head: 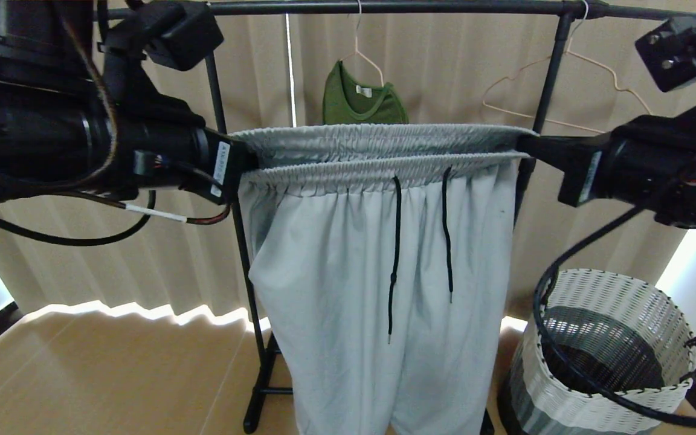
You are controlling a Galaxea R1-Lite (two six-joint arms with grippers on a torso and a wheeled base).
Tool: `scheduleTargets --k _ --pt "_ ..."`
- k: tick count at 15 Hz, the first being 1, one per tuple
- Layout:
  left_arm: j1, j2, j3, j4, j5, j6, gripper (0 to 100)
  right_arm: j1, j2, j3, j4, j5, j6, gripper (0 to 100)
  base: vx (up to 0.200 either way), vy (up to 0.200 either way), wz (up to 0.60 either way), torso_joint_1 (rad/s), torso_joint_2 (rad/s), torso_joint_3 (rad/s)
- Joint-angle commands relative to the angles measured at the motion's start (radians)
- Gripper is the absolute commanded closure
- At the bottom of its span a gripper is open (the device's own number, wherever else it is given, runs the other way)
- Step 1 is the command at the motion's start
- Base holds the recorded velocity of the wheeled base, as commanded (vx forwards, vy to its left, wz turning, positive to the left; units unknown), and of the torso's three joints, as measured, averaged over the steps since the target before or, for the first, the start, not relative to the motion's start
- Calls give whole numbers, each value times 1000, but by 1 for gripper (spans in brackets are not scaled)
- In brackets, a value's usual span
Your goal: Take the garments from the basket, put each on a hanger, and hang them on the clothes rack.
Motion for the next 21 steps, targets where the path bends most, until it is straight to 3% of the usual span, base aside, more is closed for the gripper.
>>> scheduleTargets --k 1,2,4,7,9,10,13,15,17,21 --pt "-16 -143 57 57 -116 0 100 -21 190 -116 -79 2 -1 100 0 0 0 0 0 0" --pt "-18 -177 93 63 -202 -1 100 -19 232 -142 -120 2 -1 100 0 0 0 0 0 0" --pt "-44 -226 136 63 -279 0 100 -21 268 -162 -160 2 -1 100 0 0 0 0 0 0" --pt "-101 -263 183 54 -285 3 100 -19 261 -155 -160 -1 -1 100 0 0 0 0 0 0" --pt "-87 -242 185 16 -274 3 100 -21 224 -147 -134 -11 -4 100 0 0 0 0 0 0" --pt "-71 -212 176 -24 -237 5 100 -24 187 -142 -96 -18 -4 100 0 0 0 0 0 0" --pt "-61 -110 131 -121 -24 55 100 -36 81 -133 26 -28 -3 100 0 0 0 0 0 0" --pt "-67 -27 146 -207 139 72 100 -35 0 6 42 -36 -1 100 0 0 0 0 0 0" --pt "-67 -2 151 -227 154 74 100 -33 -22 114 7 -38 -1 100 0 0 0 0 0 0" --pt "-105 -45 162 -225 151 74 100 -35 -17 103 -40 -38 -3 100 0 0 0 0 0 0"
